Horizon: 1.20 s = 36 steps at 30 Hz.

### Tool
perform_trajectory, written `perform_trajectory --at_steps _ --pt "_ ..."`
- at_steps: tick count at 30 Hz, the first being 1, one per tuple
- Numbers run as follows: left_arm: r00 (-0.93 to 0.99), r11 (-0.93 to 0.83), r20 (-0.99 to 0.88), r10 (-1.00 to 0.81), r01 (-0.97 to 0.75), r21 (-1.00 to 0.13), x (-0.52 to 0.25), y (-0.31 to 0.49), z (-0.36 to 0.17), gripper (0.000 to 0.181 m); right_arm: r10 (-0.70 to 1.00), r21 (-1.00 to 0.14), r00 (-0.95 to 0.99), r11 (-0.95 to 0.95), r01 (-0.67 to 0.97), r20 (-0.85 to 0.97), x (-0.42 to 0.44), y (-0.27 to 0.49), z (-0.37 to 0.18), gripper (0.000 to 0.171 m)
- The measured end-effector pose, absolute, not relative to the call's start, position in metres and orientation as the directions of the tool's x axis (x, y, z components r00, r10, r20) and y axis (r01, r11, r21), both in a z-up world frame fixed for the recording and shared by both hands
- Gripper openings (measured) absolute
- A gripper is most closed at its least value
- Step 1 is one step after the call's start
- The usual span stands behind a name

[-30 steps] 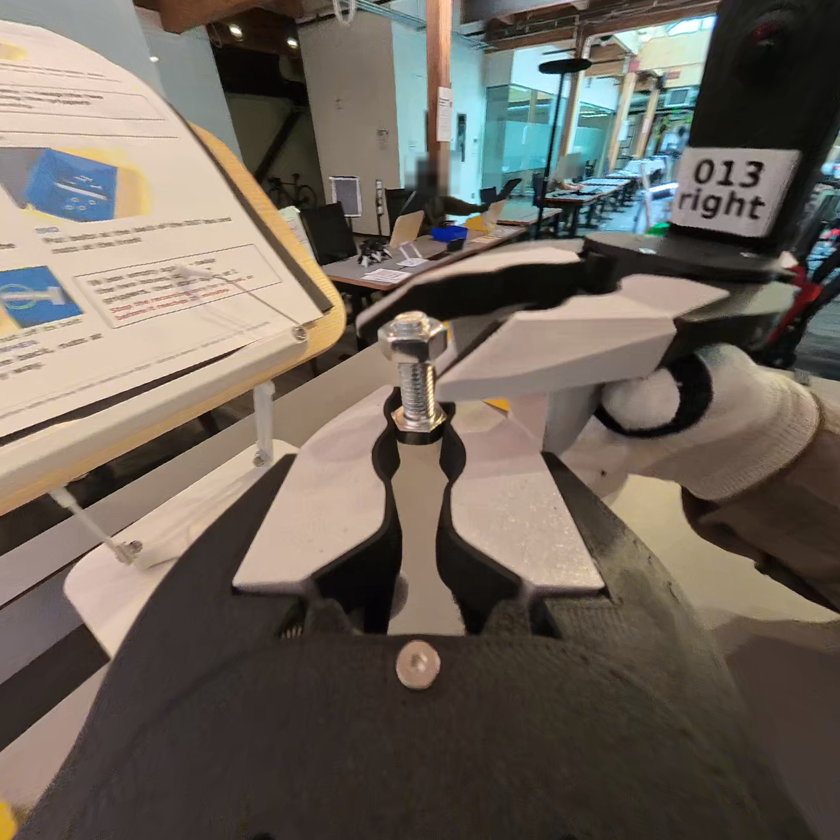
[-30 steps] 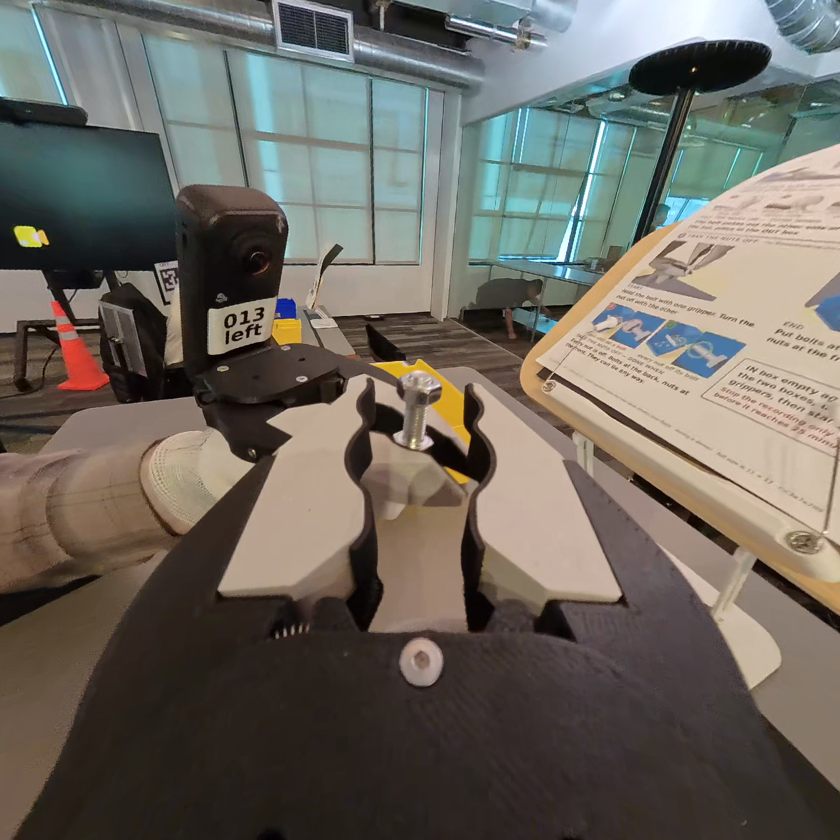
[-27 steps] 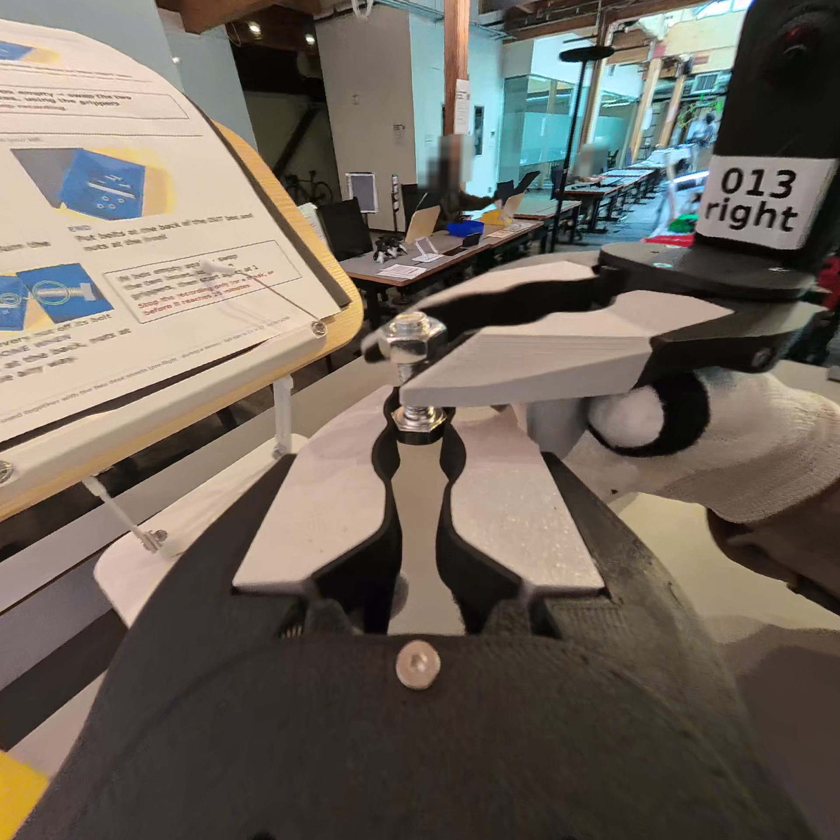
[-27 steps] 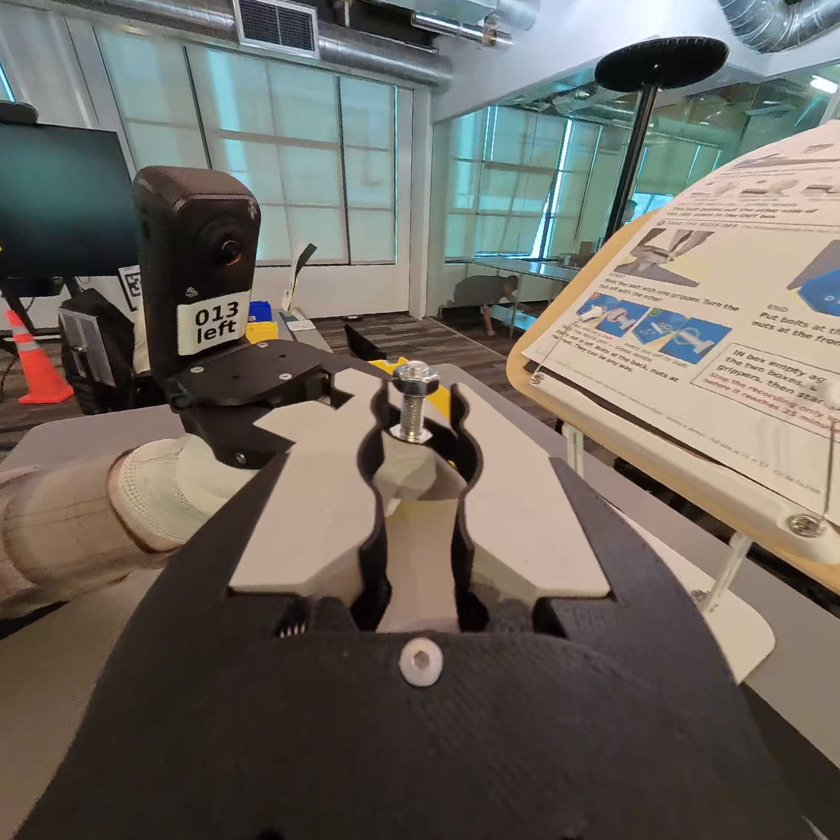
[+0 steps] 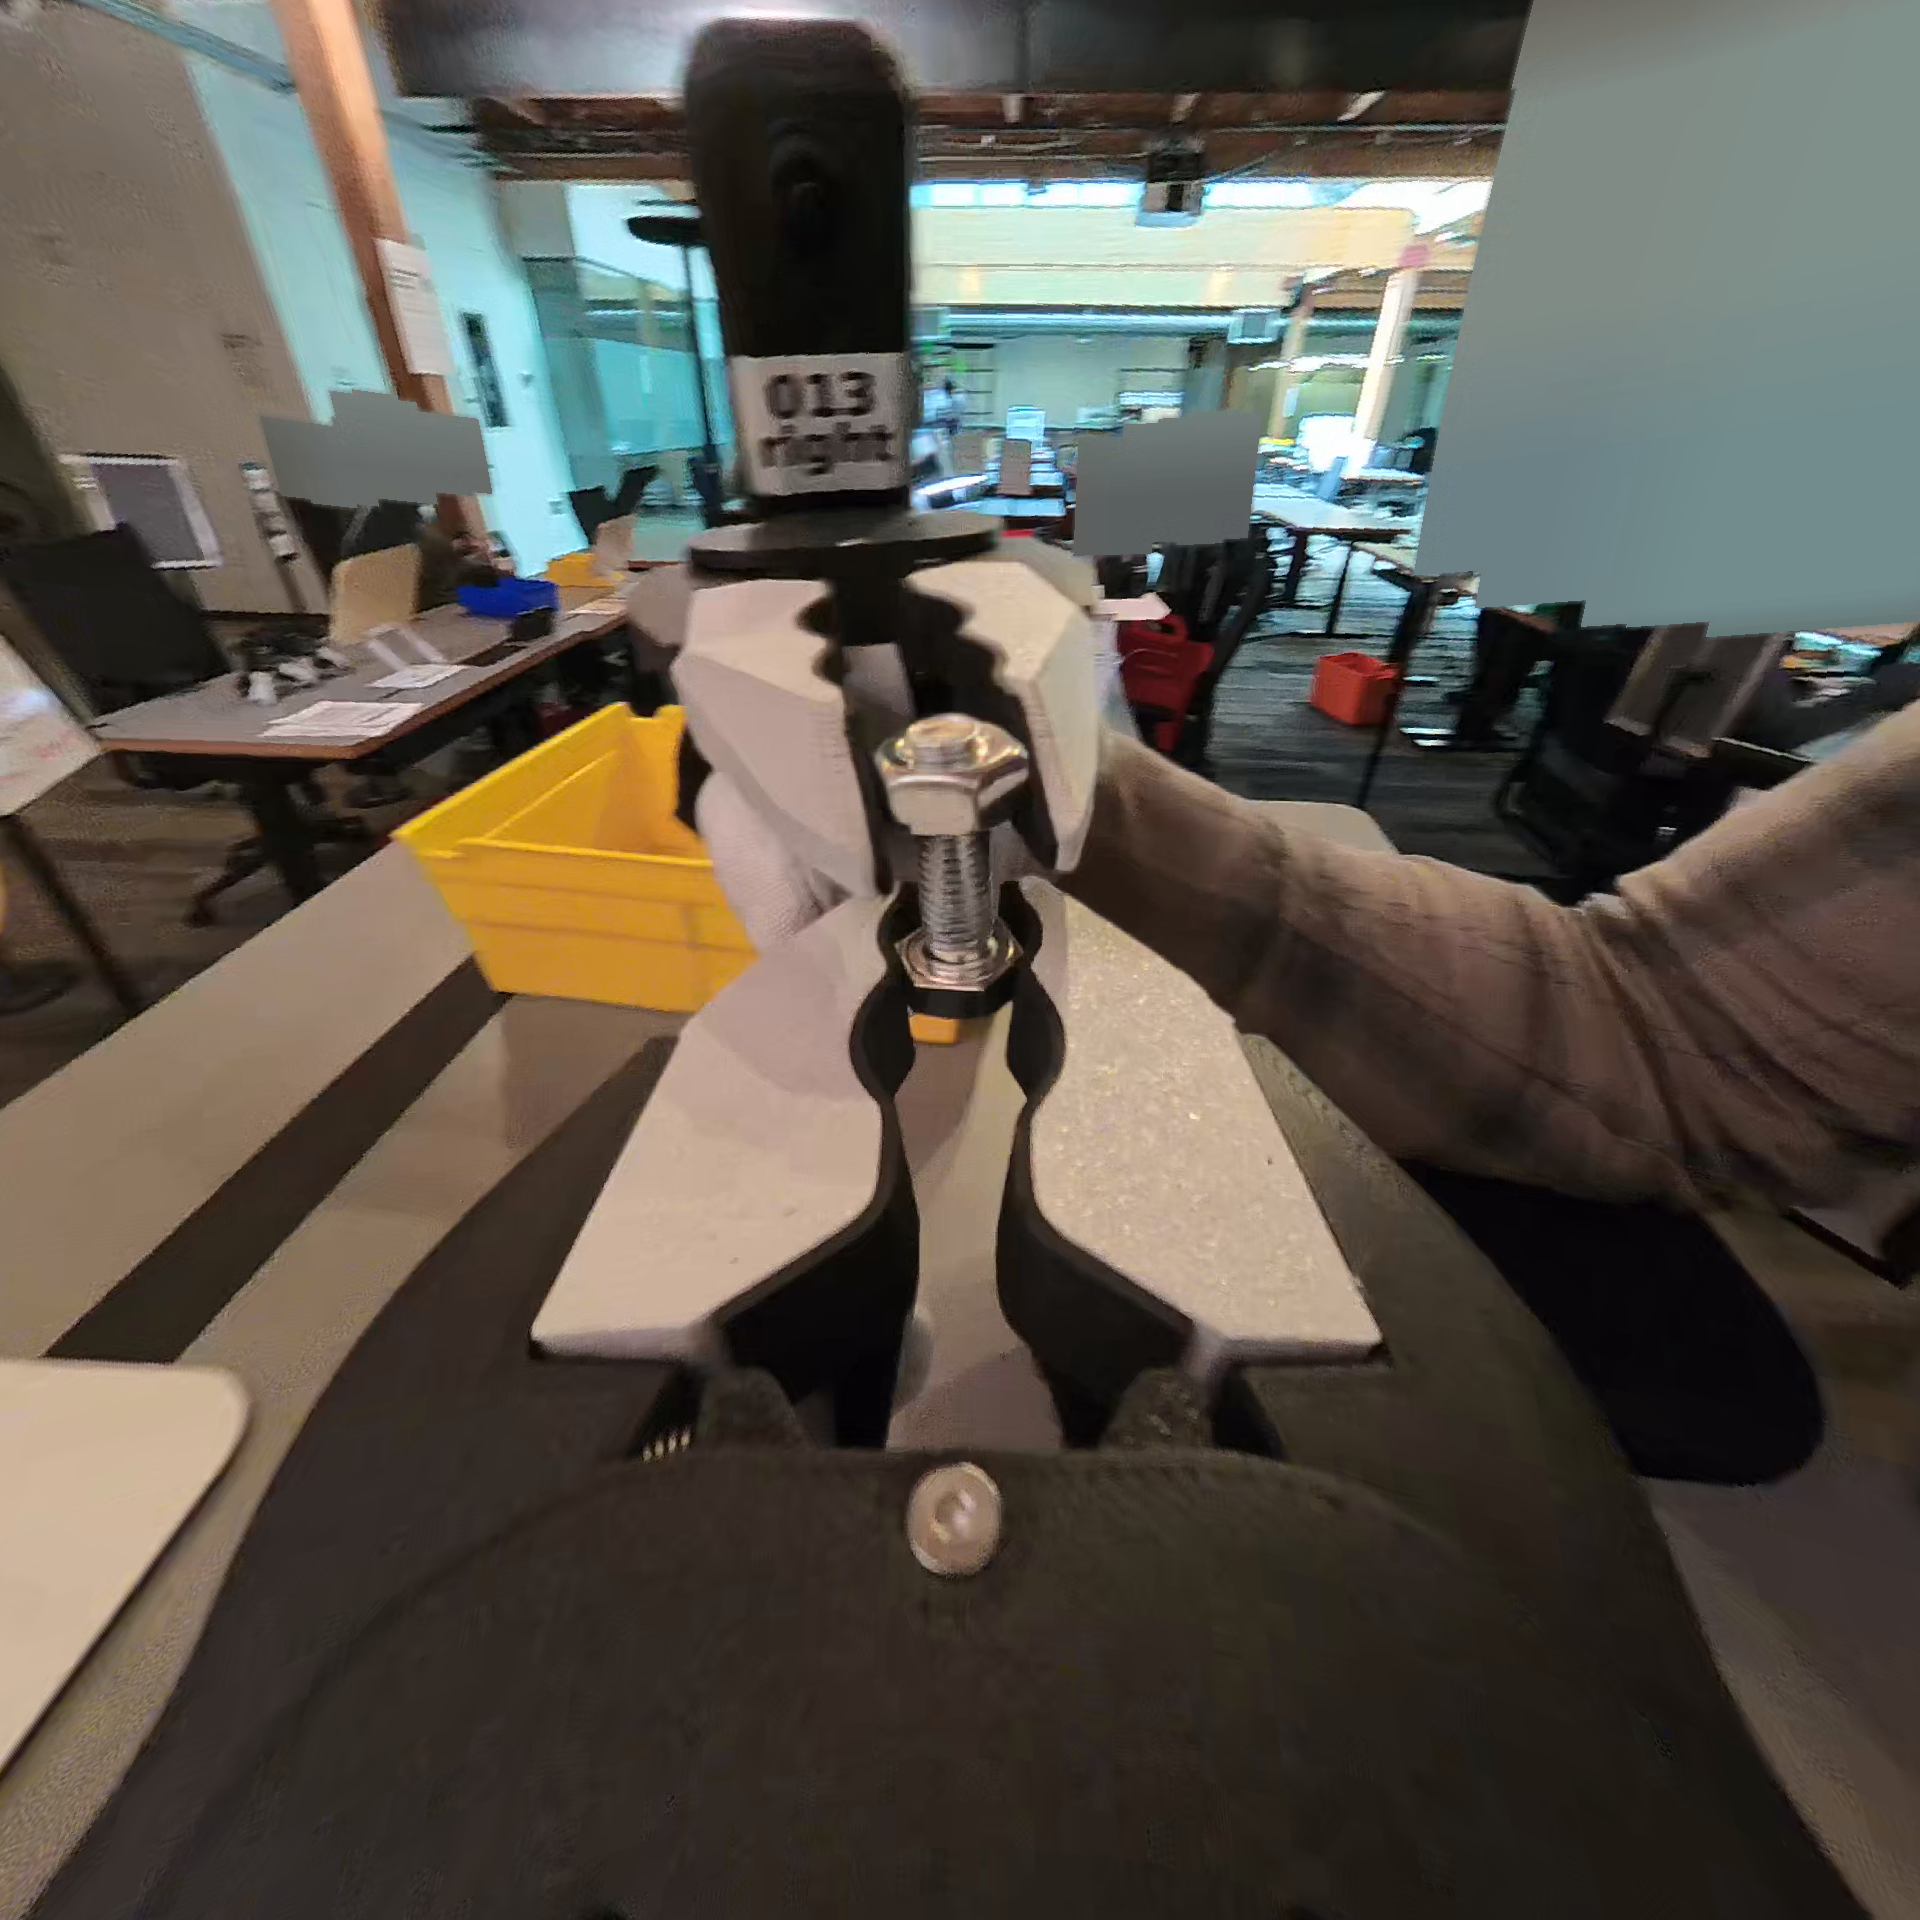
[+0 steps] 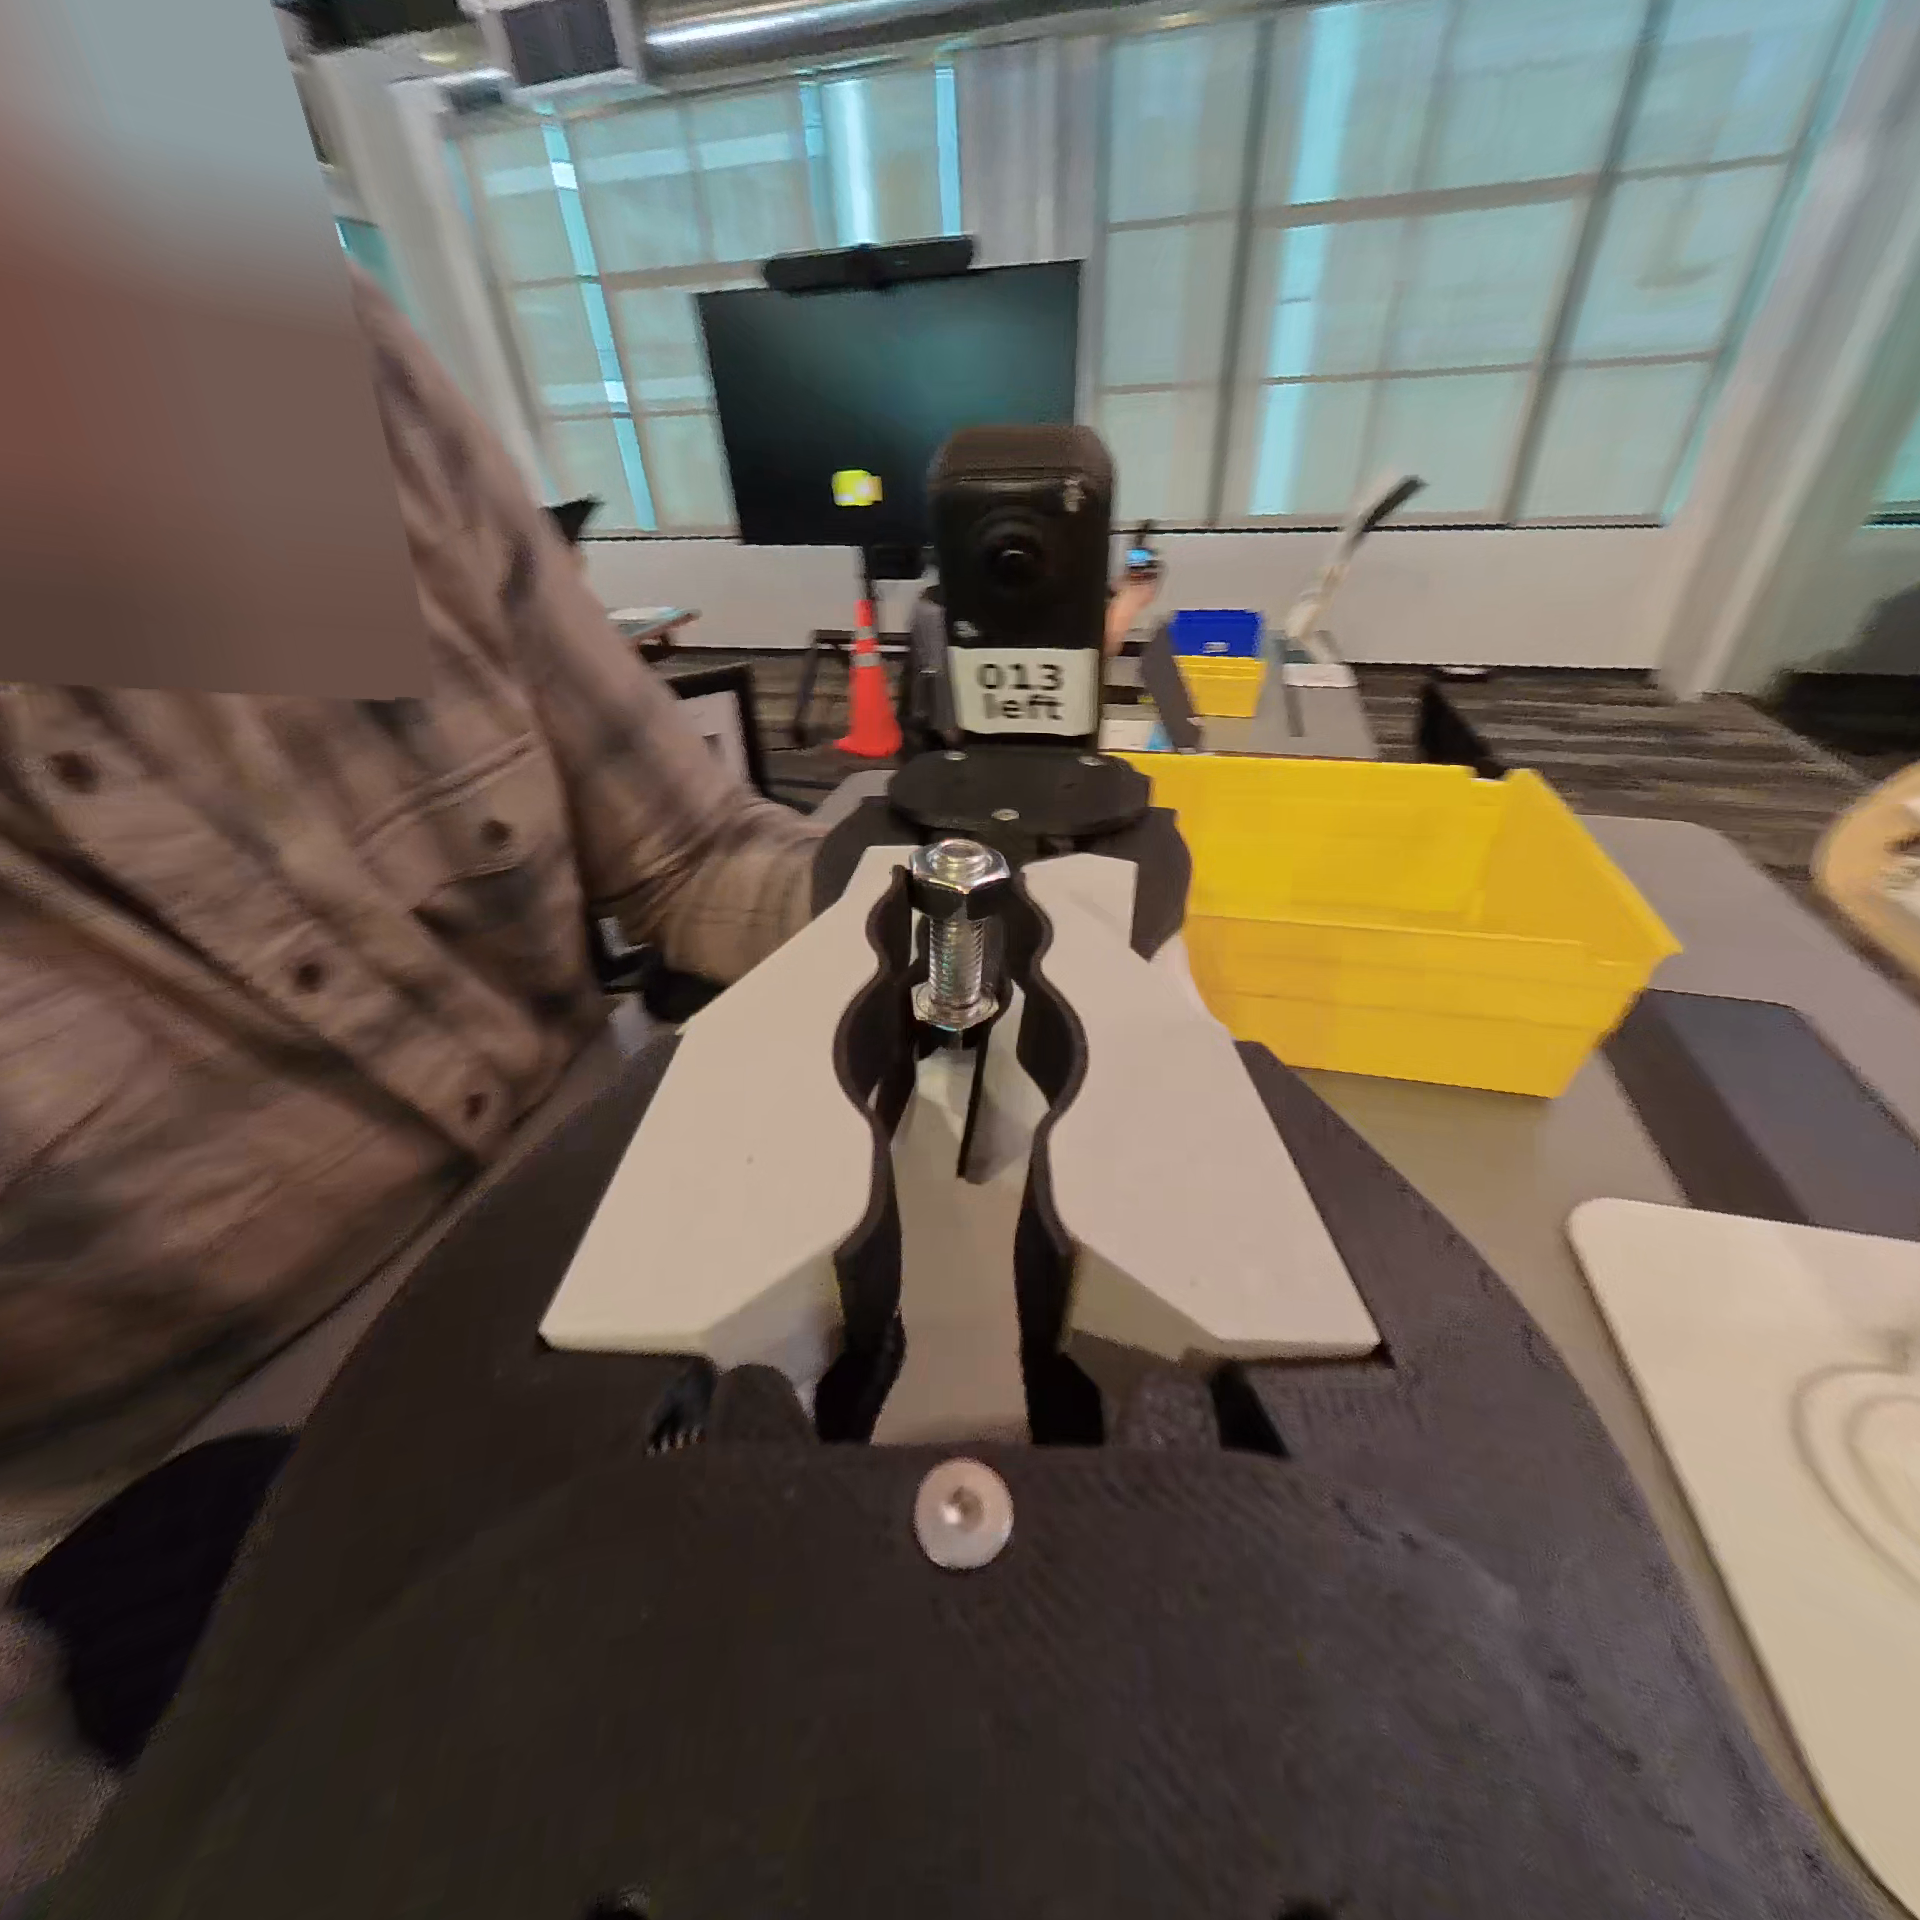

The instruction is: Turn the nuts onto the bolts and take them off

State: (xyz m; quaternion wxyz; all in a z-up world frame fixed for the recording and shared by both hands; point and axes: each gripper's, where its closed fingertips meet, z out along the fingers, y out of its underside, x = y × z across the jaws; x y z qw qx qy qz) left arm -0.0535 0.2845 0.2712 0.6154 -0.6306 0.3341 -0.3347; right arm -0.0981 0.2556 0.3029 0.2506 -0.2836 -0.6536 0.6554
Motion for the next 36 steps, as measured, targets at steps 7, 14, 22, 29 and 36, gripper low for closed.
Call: perform_trajectory --at_steps 7,14,22,29,36 --pt "0.399 0.016 -0.030 -0.917 -0.040 -0.999 -0.011 0.255 0.265 0.015 0.411 -0.997 -0.909 -0.058 0.044 -0.064 -0.053 0.225 0.298 0.015" --pt "0.428 -0.009 -0.003 -0.904 -0.027 -1.000 -0.016 0.262 0.265 0.014 0.448 -0.997 -0.894 -0.073 -0.012 -0.022 -0.055 0.233 0.300 0.024" --pt "0.533 -0.026 0.016 -0.846 -0.011 -1.000 -0.049 0.282 0.268 0.015 0.627 -0.999 -0.778 -0.009 -0.036 0.022 -0.066 0.253 0.308 0.050" --pt "0.698 -0.057 0.029 -0.716 -0.017 -0.998 -0.083 0.311 0.262 0.015 0.847 -0.998 -0.529 0.020 -0.059 0.049 -0.106 0.291 0.315 0.070" --pt "0.689 -0.053 0.021 -0.725 -0.024 -0.998 -0.089 0.309 0.263 0.014 0.849 -0.996 -0.522 0.091 -0.017 0.086 -0.119 0.281 0.305 0.050"
